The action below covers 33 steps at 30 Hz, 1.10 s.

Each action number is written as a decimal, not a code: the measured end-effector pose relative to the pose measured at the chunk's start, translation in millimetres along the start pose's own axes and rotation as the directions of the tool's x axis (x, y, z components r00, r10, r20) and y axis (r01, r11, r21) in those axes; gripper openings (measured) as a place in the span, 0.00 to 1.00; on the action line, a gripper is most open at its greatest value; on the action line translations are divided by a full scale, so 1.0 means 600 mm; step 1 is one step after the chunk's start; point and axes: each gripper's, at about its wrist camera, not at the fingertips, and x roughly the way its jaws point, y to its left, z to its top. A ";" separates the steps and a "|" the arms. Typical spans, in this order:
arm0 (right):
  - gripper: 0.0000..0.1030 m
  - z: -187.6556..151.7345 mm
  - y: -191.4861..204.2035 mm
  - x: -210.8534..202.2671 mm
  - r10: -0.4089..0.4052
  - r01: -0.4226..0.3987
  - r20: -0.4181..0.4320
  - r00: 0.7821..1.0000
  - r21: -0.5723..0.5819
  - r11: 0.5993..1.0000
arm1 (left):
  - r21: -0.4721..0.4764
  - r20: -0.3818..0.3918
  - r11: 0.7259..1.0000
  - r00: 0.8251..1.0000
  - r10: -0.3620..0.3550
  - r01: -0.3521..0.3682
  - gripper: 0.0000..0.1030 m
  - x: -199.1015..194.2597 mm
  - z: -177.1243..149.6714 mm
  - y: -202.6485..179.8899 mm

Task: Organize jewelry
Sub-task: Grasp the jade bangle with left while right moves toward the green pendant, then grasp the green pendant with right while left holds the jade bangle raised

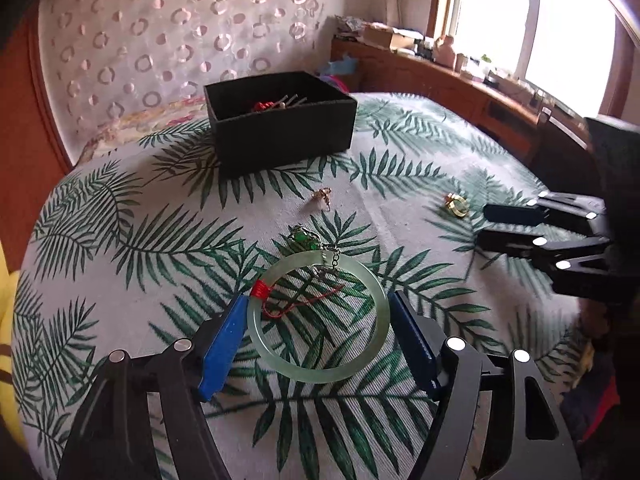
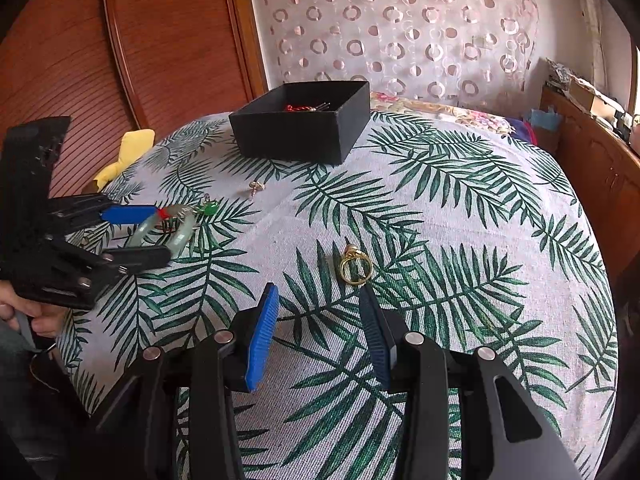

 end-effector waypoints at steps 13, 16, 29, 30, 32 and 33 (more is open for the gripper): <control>0.43 0.013 0.025 0.006 0.001 -0.001 -0.002 1.000 -0.050 0.999 | -0.009 0.101 1.000 0.995 -0.023 0.024 0.67 -0.070 0.012 0.006; 0.43 0.023 0.039 0.008 0.023 -0.023 -0.001 1.000 -0.063 0.998 | -0.014 0.114 1.000 0.993 -0.012 0.014 0.67 -0.080 0.012 0.012; 0.21 0.084 0.153 0.076 0.207 -0.216 -0.066 0.976 -0.201 0.956 | -0.082 0.146 0.995 0.987 0.068 -0.056 0.67 -0.114 -0.010 0.072; 0.21 0.088 0.160 0.081 0.210 -0.220 -0.073 0.975 -0.210 0.952 | -0.089 0.147 0.994 0.987 0.072 -0.060 0.67 -0.116 -0.012 0.078; 0.21 0.093 0.173 0.087 0.215 -0.228 -0.082 0.973 -0.227 0.947 | -0.101 0.147 0.993 0.986 0.079 -0.064 0.67 -0.119 -0.015 0.088; 0.21 0.097 0.179 0.091 0.224 -0.240 -0.092 0.970 -0.238 0.941 | -0.106 0.147 0.992 0.986 0.082 -0.066 0.67 -0.120 -0.017 0.092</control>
